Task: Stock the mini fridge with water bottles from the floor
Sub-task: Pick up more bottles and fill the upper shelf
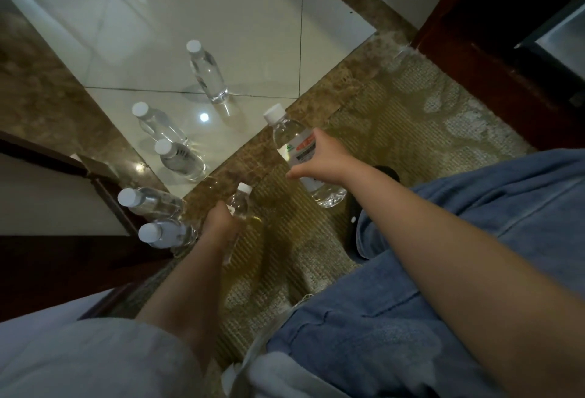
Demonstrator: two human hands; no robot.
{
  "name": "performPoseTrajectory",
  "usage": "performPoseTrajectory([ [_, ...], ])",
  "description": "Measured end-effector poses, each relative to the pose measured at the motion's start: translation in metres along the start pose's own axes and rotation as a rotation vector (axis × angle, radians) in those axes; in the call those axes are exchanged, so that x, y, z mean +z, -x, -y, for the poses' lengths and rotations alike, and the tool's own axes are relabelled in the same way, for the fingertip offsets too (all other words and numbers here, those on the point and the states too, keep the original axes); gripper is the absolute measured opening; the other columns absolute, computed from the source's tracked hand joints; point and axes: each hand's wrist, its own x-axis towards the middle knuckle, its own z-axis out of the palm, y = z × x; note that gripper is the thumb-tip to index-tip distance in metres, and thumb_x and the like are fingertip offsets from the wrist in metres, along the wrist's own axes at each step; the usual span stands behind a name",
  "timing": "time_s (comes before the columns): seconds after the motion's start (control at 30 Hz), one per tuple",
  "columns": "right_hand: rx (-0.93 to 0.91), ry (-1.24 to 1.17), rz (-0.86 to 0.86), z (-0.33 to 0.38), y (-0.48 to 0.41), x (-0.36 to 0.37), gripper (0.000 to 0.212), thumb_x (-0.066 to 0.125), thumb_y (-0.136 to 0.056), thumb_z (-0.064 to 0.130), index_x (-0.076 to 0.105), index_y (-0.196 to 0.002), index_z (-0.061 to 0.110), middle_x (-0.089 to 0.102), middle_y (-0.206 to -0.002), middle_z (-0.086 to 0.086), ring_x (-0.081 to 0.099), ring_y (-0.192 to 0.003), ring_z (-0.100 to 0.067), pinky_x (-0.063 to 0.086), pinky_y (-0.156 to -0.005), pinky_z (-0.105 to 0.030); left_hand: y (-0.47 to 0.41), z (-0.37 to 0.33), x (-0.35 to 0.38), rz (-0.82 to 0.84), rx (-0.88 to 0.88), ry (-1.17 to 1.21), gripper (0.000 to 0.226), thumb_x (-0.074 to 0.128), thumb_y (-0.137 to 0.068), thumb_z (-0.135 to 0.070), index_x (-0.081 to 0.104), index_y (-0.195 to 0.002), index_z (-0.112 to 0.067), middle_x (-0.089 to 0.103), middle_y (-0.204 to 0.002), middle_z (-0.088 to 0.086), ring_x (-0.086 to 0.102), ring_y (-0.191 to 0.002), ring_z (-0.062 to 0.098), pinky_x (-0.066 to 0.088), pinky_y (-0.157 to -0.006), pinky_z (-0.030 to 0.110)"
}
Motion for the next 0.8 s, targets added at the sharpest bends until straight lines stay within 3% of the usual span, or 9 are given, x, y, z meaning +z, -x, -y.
performPoseTrajectory([
  [0.2, -0.022, -0.093, -0.074, 0.004, 0.009, -0.017, 0.077, 0.083, -0.070, 0.024, 0.039, -0.132, 0.012, 0.052, -0.127, -0.007, 0.052, -0.115, -0.024, 0.046, -0.090, -0.033, 0.014, -0.060, -0.028, -0.016, 0.145, 0.104, 0.073, 0.085, -0.064, -0.028, 0.052, -0.126, -0.011, 0.063, -0.118, 0.010, 0.061, -0.105, 0.029, 0.051, -0.089, 0.041],
  [0.43, -0.037, -0.277, -0.180, 0.005, 0.024, -0.038, 0.071, 0.082, -0.070, 0.016, 0.040, -0.128, 0.014, 0.051, -0.113, 0.000, 0.053, -0.106, -0.019, 0.044, -0.083, -0.031, 0.050, -0.134, -0.060, -0.101, 0.365, 0.233, 0.067, 0.086, -0.063, -0.027, 0.052, -0.119, -0.011, 0.061, -0.104, 0.004, 0.058, -0.090, 0.022, 0.047, -0.070, 0.031],
  [0.67, -0.049, -0.354, -0.379, 0.010, 0.041, -0.068, 0.068, 0.083, -0.069, 0.013, 0.045, -0.126, 0.013, 0.056, -0.121, -0.005, 0.055, -0.102, -0.017, 0.046, -0.081, -0.028, 0.077, -0.176, -0.092, -0.129, 0.446, 0.485, 0.058, 0.086, -0.062, -0.018, 0.055, -0.110, -0.012, 0.065, -0.104, 0.007, 0.064, -0.096, 0.027, 0.053, -0.088, 0.045],
  [0.8, -0.107, -0.382, -0.498, 0.026, 0.056, -0.102, 0.066, 0.084, -0.067, 0.017, 0.047, -0.122, 0.014, 0.059, -0.116, -0.004, 0.057, -0.108, -0.022, 0.050, -0.088, -0.032, 0.103, -0.218, -0.113, -0.141, 0.554, 0.551, 0.056, 0.085, -0.064, -0.018, 0.050, -0.107, -0.012, 0.063, -0.105, 0.007, 0.062, -0.094, 0.024, 0.053, -0.088, 0.043],
])
